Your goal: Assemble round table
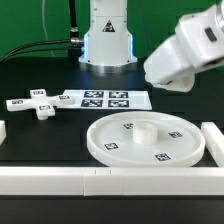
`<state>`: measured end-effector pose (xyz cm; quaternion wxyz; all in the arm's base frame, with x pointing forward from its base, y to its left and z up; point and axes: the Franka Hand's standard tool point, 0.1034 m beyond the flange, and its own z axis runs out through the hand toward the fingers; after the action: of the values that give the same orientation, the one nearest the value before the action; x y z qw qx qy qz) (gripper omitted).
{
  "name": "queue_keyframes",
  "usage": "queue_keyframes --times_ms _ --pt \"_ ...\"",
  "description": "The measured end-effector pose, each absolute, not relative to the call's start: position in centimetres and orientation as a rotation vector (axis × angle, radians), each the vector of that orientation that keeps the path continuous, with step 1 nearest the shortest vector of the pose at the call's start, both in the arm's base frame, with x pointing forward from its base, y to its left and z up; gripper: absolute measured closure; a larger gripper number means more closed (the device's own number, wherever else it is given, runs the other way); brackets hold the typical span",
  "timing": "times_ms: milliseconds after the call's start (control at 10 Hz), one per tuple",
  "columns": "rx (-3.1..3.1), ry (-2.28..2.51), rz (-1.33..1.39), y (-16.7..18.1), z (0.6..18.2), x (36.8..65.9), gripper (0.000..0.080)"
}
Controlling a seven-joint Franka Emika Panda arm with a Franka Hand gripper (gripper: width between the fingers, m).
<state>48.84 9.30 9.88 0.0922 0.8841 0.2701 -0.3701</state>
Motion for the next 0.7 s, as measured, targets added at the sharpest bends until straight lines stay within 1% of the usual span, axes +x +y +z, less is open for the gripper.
queue_keyframes --times_ms 100,200,500,700 --pt "2.652 0.762 -1.047 8.9 10.5 48.9 0.039" --pt "2.705 0.792 -0.918 9.0 10.2 49.8 0.039" --pt "2.82 0.802 -0.596 8.6 10.5 50.5 0.039" --pt "2.901 0.6 -0.498 8.2 11.3 49.9 0.039"
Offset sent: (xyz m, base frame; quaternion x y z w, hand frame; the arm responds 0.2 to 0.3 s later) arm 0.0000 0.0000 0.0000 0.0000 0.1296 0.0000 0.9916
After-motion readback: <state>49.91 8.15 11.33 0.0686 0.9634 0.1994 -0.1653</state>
